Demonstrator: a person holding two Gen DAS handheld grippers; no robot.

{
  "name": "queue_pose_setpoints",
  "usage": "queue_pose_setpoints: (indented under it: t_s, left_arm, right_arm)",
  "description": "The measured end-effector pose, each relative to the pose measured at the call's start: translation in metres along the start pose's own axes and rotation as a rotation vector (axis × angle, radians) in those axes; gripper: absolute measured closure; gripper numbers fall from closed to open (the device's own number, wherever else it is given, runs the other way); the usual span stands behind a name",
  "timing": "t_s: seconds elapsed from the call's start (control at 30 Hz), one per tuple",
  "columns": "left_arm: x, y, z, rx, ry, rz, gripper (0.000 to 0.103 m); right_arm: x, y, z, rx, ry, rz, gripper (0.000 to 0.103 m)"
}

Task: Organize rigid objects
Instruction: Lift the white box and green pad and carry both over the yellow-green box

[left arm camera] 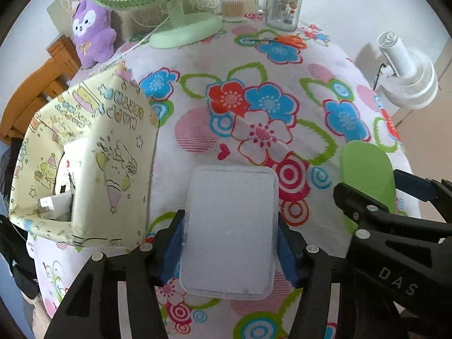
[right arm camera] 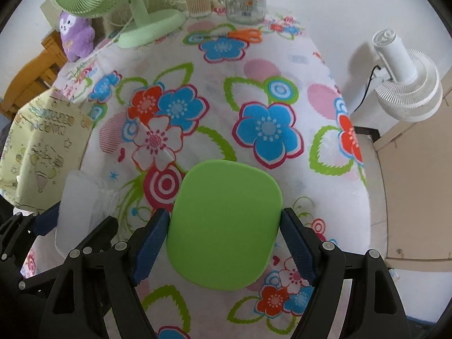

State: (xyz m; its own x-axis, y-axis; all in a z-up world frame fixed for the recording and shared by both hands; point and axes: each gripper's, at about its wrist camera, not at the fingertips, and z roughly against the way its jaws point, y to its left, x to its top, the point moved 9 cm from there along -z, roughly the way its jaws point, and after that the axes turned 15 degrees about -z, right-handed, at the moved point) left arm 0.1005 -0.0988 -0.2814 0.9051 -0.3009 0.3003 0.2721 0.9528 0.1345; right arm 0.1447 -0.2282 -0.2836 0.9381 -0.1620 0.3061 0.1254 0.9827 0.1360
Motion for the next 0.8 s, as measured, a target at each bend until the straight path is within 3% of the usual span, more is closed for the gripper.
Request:
queue_pose_setpoints:
  t_s: [0.8]
  left_arm:
    - [0.024,0.013,0.084,-0.021,-0.098,-0.053,0.042]
  right_arm:
    - [0.018,0.024,0.097,0.030,-0.145,-0.005,0.022]
